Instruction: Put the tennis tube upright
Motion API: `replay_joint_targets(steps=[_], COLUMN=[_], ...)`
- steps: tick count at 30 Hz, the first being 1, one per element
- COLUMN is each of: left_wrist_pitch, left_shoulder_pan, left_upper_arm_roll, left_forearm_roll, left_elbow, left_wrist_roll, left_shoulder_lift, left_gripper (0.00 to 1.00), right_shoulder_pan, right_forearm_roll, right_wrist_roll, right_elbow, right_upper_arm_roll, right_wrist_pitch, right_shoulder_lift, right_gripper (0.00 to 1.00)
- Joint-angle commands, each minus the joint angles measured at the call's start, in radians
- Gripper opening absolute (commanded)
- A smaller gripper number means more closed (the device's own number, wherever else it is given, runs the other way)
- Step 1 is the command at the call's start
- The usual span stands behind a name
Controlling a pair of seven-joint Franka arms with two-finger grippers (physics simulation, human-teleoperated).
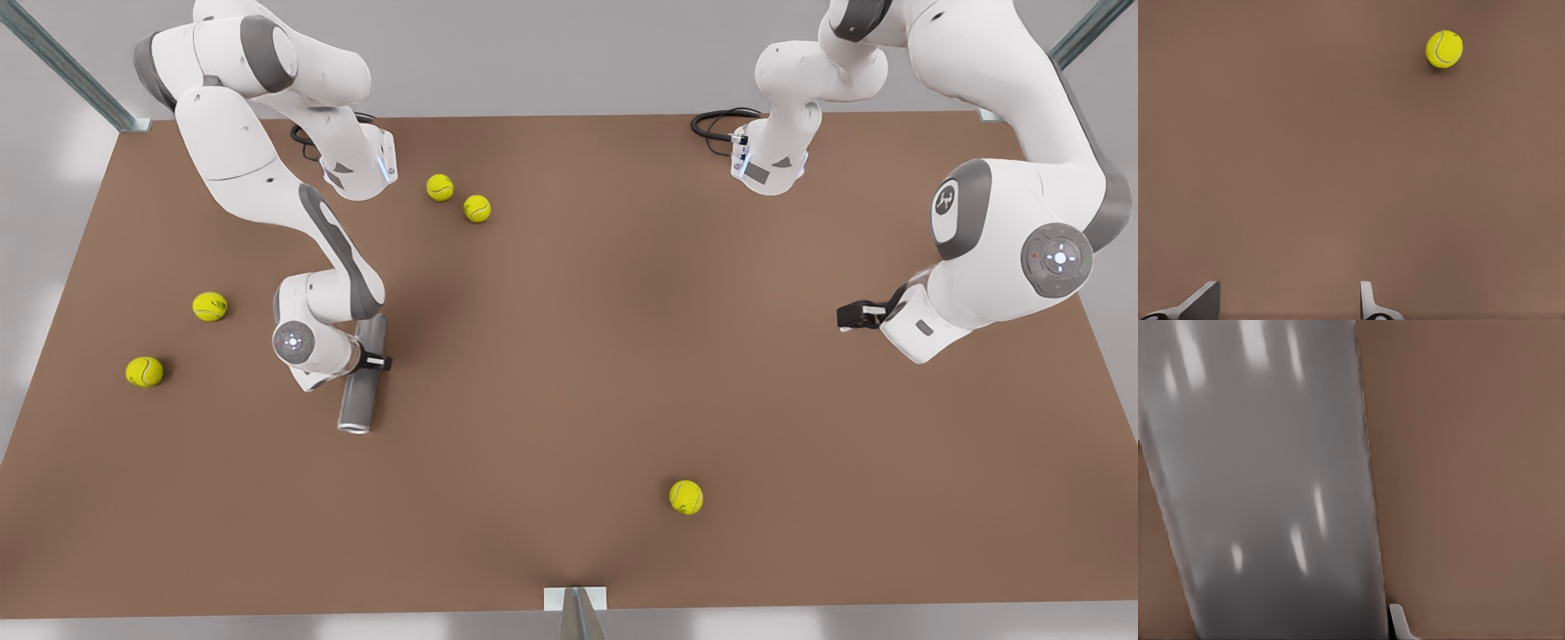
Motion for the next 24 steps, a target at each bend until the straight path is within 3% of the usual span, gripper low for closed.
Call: replay_joint_targets(steps=[1,5,10,17,24], left_wrist_pitch=[0.000,0.000,0.000,0.002,0.002], left_shoulder_pan=[0.000,0.000,0.000,0.000,0.000], left_upper_arm_roll=[0.000,0.000,0.000,0.000,0.000], left_forearm_roll=[0.000,0.000,0.000,0.000,0.000], left_elbow=[0.000,0.000,0.000,0.000,0.000], left_wrist_roll=[0.000,0.000,0.000,0.000,0.000], left_shoulder_lift=[0.000,0.000,0.000,0.000,0.005], left_gripper=[1.00,1.00,1.00,1.00,1.00], right_shoulder_pan=[0.000,0.006,0.011,0.158,0.313], right_forearm_roll=[-0.002,-0.002,-0.003,-0.040,-0.229], right_wrist_roll=[0.001,0.003,-0.003,-0.014,-0.013], right_elbow=[0.000,0.002,0.032,0.178,0.285], right_upper_arm_roll=[-0.001,0.001,0.082,0.094,0.094], right_wrist_pitch=[-0.001,-0.003,-0.017,-0.046,-0.046], right_shoulder_lift=[0.000,-0.011,-0.042,-0.035,0.004], right_gripper=[0.72,0.72,0.73,0.73,0.73])
